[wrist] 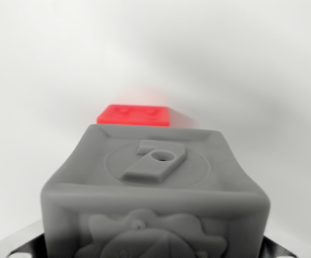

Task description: Destack cube

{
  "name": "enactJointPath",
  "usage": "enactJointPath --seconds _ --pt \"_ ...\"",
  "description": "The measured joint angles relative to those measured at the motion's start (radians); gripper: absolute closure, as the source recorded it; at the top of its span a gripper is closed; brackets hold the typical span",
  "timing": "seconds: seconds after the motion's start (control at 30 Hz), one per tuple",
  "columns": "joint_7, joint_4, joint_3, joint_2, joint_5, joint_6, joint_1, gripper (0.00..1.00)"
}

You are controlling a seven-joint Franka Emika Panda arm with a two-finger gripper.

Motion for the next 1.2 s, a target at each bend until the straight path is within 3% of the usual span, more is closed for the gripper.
enactJointPath --seconds 1.2 --pt "-0.134 0.156 -0.06 0.152 -0.018 -0.002 -0.04 1.0"
